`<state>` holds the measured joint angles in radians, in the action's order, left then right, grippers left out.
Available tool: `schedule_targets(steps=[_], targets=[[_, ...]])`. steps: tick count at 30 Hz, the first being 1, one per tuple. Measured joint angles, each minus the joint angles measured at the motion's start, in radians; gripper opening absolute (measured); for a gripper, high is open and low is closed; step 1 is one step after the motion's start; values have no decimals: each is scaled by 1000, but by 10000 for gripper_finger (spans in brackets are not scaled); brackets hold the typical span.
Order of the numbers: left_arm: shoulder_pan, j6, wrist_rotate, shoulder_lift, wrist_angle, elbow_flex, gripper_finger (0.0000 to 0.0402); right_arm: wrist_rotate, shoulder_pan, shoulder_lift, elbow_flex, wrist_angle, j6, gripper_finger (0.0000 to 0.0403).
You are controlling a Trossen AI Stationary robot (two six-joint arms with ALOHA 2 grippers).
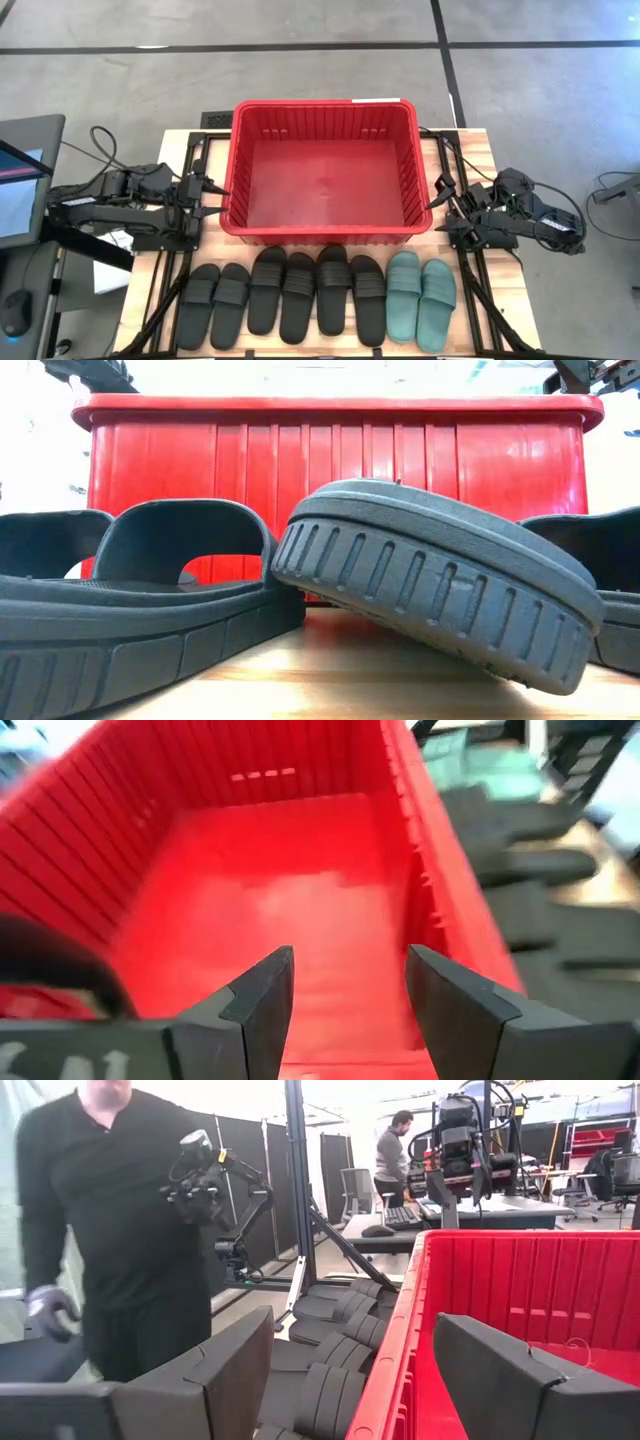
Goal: Pick and place slides into bin
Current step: Put the right light green slipper into the red organizer bin
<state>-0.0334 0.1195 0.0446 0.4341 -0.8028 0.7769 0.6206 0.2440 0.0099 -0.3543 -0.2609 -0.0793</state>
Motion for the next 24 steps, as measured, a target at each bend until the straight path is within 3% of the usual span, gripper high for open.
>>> schedule_targets(steps=[9, 12, 15, 18, 24], targets=[[0, 128, 19, 1, 13, 0, 183, 0, 0, 0, 0, 0, 0, 260], [0, 108, 11, 11, 12, 0, 183, 0, 0, 0, 0, 0, 0, 260], [0, -45, -38, 12, 24, 0, 183, 0, 0, 0, 0, 0, 0, 260], [0, -300, -86, 19, 85, 0, 183, 2, 0, 0, 0, 0, 0, 260], [-1, -699, 52, 60, 221, 0, 183, 6, 0, -5, -2, -54, 187, 260]])
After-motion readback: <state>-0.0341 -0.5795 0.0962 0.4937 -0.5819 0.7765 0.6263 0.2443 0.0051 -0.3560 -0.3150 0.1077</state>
